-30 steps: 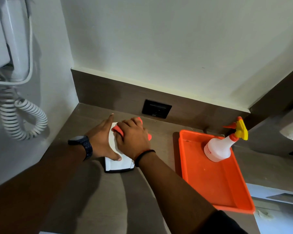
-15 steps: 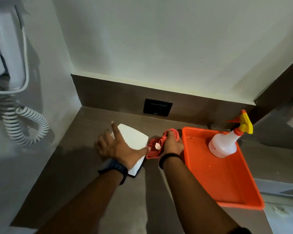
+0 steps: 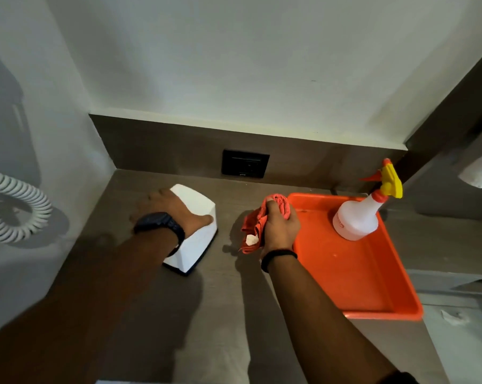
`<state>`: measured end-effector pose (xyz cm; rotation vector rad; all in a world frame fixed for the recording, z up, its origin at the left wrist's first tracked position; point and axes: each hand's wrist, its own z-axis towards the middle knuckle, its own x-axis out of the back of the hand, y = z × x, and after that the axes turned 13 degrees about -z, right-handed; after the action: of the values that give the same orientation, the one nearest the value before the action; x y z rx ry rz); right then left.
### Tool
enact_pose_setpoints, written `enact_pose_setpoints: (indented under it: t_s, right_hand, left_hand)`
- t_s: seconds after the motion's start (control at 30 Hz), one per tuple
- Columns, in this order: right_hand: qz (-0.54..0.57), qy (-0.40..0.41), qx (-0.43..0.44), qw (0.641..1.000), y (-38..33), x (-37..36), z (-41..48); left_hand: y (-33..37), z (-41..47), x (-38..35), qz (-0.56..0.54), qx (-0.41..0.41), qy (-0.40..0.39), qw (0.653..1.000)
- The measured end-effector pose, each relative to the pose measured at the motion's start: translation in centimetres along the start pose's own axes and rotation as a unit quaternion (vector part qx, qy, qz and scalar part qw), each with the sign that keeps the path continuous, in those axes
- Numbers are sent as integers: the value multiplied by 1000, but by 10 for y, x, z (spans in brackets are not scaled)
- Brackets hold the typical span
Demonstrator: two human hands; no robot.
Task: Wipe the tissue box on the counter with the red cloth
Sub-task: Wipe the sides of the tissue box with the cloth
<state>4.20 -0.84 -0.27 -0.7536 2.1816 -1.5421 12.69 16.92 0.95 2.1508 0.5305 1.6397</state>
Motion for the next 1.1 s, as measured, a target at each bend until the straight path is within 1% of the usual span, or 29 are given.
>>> enact_pose_setpoints:
  t_s: [0.03, 0.07, 0.1, 0.13, 0.17, 0.2, 0.23, 0.27, 0.3, 0.33, 0.37, 0.47, 0.53, 0.6, 0.63, 0.73, 0.77, 0.87, 1.0, 1.1]
  right_hand:
    - [-6, 2, 12, 1000, 1, 0, -1]
    - [-9, 2, 21, 1000, 1, 1, -5]
    - [-12, -2, 26, 1000, 0, 3, -9]
    - [-17, -6, 26, 999, 1, 4, -15]
    - [-23, -17, 25, 999, 3, 5, -22]
    - [-30, -27, 21, 999, 8, 4, -30]
    - [-36, -39, 18, 998, 16, 2, -37]
    - [-38, -51, 14, 998, 24, -1, -46]
    - [-39, -68, 12, 997, 32, -5, -55]
    - [-38, -83, 15, 996, 38, -11, -62]
    - [-40, -96, 25, 994, 46, -17, -65]
    - [-58, -117, 71, 989, 58, -43, -66]
    - [-107, -146, 104, 978, 56, -60, -65]
    - [-158, -164, 118, 966, 58, -74, -62]
    - [-166, -157, 114, 967, 60, -78, -62]
    - [-141, -115, 111, 977, 76, -83, -62]
    - [-142, -115, 110, 977, 83, -83, -65]
    - [-160, -127, 157, 966, 95, -78, -84]
    - [-167, -111, 233, 952, 90, -78, -83]
    - [-181, -123, 245, 945, 81, -83, -65]
  left_hand:
    - [-4, 1, 2, -21, 23, -4, 1000]
    - [-5, 0, 6, -26, 28, -11, 999]
    - [-7, 0, 11, -6, 5, -15, 1000]
    - [-9, 1, 17, 45, -46, -25, 998]
    - [-9, -1, 24, 116, -107, -56, 986]
    - [-6, -1, 31, 184, -164, -107, 963]
    - [-5, 2, 36, 234, -204, -161, 937]
    - [-5, 6, 38, 264, -226, -199, 916]
    - [-6, 11, 39, 279, -242, -221, 902]
    - [-7, 17, 38, 289, -260, -226, 893]
    - [-9, 21, 34, 290, -281, -218, 889]
    - [-12, 22, 23, 261, -343, -161, 888]
    - [-20, 23, 17, 237, -378, -139, 884]
    - [-27, 25, 16, 224, -398, -122, 881]
    - [-27, 25, 18, 217, -398, -125, 883]
    - [-22, 25, 23, 220, -393, -126, 884]
    - [-22, 25, 23, 221, -395, -126, 883]
    - [-28, 27, 20, 215, -401, -126, 882]
    - [-32, 29, 17, 235, -410, -125, 872]
    - [-26, 29, 20, 234, -388, -119, 884]
